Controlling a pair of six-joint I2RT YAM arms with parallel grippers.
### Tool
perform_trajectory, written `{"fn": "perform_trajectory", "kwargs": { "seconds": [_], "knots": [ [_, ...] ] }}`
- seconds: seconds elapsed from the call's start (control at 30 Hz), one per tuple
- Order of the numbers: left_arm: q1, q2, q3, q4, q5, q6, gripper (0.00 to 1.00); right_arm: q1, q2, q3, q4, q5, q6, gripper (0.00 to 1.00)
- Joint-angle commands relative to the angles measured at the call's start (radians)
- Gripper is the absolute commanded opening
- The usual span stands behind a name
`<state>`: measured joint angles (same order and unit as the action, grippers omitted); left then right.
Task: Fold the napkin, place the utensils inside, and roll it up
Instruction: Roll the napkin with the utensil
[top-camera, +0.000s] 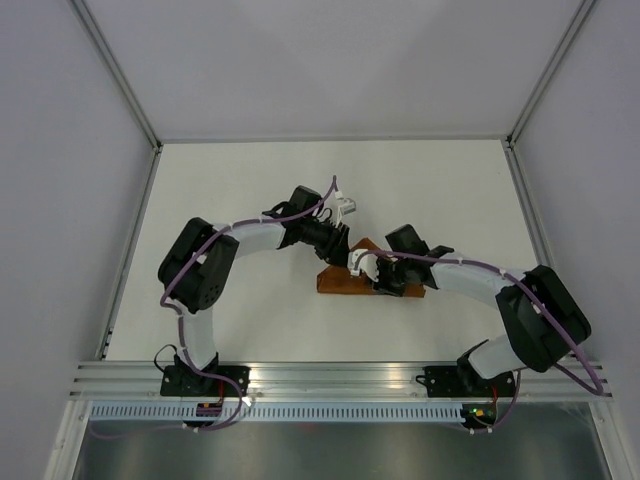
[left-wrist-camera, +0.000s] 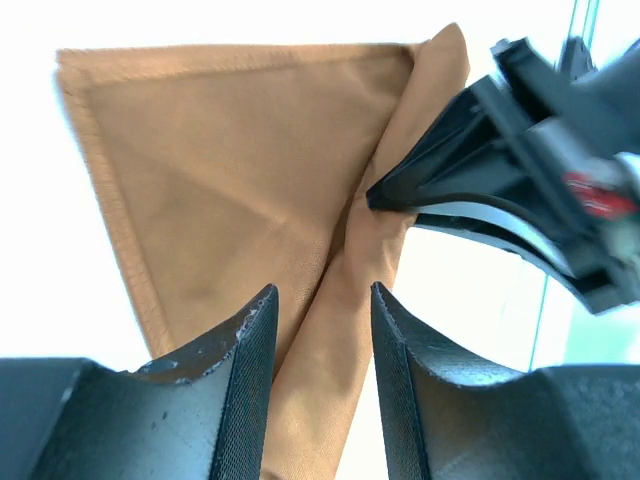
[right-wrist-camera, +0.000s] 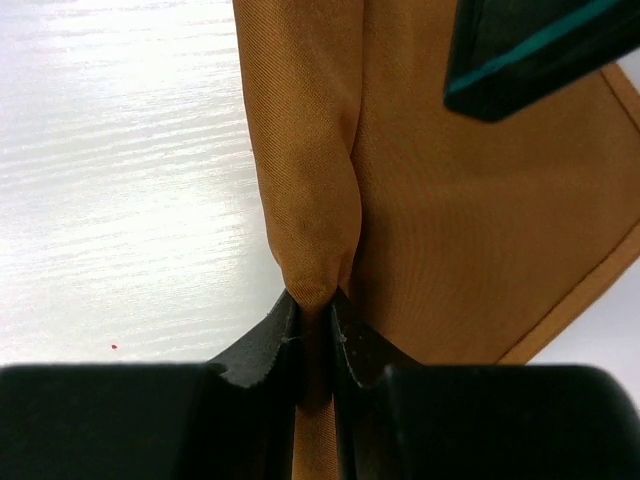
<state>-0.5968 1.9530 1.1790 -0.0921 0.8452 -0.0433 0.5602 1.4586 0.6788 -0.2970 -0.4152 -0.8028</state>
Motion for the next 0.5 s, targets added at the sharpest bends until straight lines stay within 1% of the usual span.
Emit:
{"fn": "perform_trajectory", "kwargs": {
  "seconds": [0.0, 0.13, 0.17, 0.23, 0.27, 0.47],
  "knots": [
    [0.0, -0.106, -0.044, 0.115, -0.077, -0.064, 0.47, -0.037, 0.117, 0.078, -0.191, -0.071, -0.042, 0.08],
    [0.0, -0.199, -0.137, 0.19, -0.161, -0.081, 0.47, -0.097, 0.256, 0.211, -0.341, -0.172, -0.098, 0.08],
    [0.0, -0.213, -0.157, 0.225, -0.172, -0.082, 0.47, -0.109, 0.316, 0.264, -0.4, -0.186, -0.113, 0.08],
    [0.0, -0.247, -0.217, 0.268, -0.202, -0.084, 0.47, -0.137, 0.374, 0.316, -0.453, -0.206, -0.145, 0.08],
    [-0.001, -0.275, -0.237, 0.285, -0.216, -0.084, 0.47, -0.146, 0.431, 0.364, -0.505, -0.221, -0.156, 0.08],
    [-0.047, -0.361, -0.381, 0.412, -0.346, -0.011, 0.49, -0.184, 0.612, 0.525, -0.663, -0.255, -0.222, 0.08]
  ]
}}
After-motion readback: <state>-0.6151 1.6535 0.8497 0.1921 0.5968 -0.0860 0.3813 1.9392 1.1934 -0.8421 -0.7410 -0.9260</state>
